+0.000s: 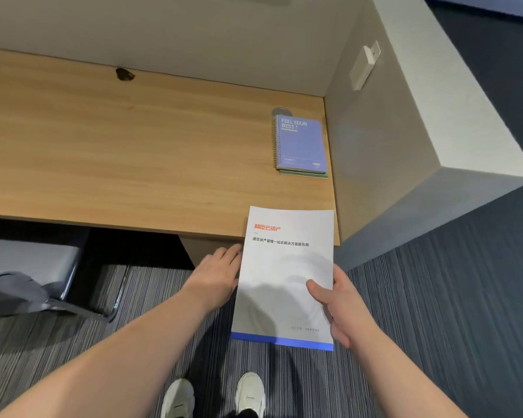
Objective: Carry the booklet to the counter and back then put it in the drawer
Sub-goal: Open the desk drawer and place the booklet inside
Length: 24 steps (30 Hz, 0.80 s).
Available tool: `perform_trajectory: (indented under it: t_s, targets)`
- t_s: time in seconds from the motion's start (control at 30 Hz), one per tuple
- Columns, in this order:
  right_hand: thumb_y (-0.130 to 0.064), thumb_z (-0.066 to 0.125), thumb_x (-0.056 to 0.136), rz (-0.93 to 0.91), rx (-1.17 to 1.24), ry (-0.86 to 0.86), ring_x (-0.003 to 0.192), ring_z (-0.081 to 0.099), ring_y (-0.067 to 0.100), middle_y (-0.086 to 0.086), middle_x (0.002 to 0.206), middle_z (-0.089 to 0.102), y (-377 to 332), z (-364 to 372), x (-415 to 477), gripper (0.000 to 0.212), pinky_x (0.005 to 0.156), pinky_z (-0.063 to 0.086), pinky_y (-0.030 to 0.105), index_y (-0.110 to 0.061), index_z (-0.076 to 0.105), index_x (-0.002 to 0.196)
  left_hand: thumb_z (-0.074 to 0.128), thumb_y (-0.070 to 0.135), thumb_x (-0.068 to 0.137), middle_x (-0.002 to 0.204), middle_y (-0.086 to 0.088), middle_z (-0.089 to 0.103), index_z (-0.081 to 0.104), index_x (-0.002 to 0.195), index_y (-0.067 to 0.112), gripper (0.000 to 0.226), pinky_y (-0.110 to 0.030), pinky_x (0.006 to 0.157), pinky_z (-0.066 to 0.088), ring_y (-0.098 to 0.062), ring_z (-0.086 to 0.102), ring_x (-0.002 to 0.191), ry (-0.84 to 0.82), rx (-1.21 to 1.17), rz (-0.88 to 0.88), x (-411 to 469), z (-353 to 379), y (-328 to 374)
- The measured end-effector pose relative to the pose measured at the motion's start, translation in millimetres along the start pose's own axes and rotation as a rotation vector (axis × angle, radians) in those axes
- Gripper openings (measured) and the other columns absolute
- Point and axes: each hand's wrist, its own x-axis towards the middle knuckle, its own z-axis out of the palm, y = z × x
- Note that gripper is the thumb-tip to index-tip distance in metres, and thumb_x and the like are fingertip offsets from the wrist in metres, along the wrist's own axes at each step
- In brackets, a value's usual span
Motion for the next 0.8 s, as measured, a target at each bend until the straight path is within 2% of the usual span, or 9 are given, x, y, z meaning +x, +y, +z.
perform_trajectory:
  t_s: [0.13,0.23,0.3,0.4,0.5,0.63,0.8]
  targets:
    - [0.005,0.064,0.097,-0.006,-0.011,-0.024,0.115,0.074,0.035,0.009,0.127,0.076,-2,-4,6,0.046,0.099,0.055,0.062,-0.024,0.063,0.133,0.053,0.023,0.093,0.151,0.001,0.036,0.027,0.156,0.021,0.068,-0.036,0.090,0.041,-0.023,0.042,0.121,-0.073,0.036,-0.020,18,5,0]
    - [0.005,0.063,0.097,-0.011,-0.014,-0.038,0.116,0.073,0.036,0.011,0.128,0.076,-4,-7,10,0.045,0.100,0.055,0.061,-0.021,0.063,0.133,0.051,0.029,0.097,0.154,0.001,0.035,0.025,0.157,0.022,0.066,-0.039,0.094,0.039,-0.025,0.042,0.123,-0.151,0.036,-0.040,23,10,-4]
    - [0.006,0.063,0.097,-0.016,-0.014,-0.040,0.115,0.073,0.037,0.013,0.127,0.076,-6,-11,11,0.044,0.098,0.056,0.061,-0.020,0.063,0.133,0.051,0.027,0.098,0.160,0.000,0.031,0.022,0.158,0.020,0.067,-0.041,0.101,0.037,-0.027,0.039,0.131,-0.212,0.029,-0.063,22,12,-6]
    - [0.007,0.062,0.097,-0.022,-0.017,-0.027,0.114,0.074,0.037,0.013,0.127,0.076,-8,-19,12,0.043,0.095,0.059,0.058,-0.020,0.064,0.131,0.054,0.011,0.093,0.167,-0.001,0.018,0.014,0.161,0.016,0.079,-0.042,0.111,0.032,-0.027,0.032,0.140,-0.262,0.038,-0.092,18,16,-10]
    - [0.006,0.062,0.097,-0.014,-0.012,-0.011,0.114,0.074,0.038,0.013,0.127,0.076,-10,-29,13,0.045,0.095,0.059,0.059,-0.020,0.062,0.134,0.052,0.001,0.088,0.170,-0.002,0.009,0.007,0.162,0.014,0.087,-0.042,0.112,0.031,-0.027,0.029,0.141,-0.249,0.049,-0.075,17,18,-9]
    - [0.007,0.062,0.097,-0.011,0.012,-0.022,0.111,0.075,0.038,0.014,0.127,0.076,-11,-40,14,0.045,0.082,0.064,0.052,-0.019,0.062,0.134,0.049,-0.008,0.084,0.171,0.000,0.003,0.003,0.163,0.016,0.094,-0.042,0.112,0.032,-0.027,0.026,0.143,-0.231,0.069,-0.034,24,20,-5]
    - [0.006,0.063,0.096,-0.018,0.020,-0.030,0.112,0.075,0.038,0.015,0.128,0.075,-6,-47,18,0.044,0.081,0.064,0.050,-0.019,0.064,0.132,0.049,-0.013,0.082,0.172,0.003,-0.003,0.000,0.163,0.020,0.101,-0.046,0.120,0.022,-0.029,0.017,0.151,-0.333,0.077,-0.050,39,19,0]
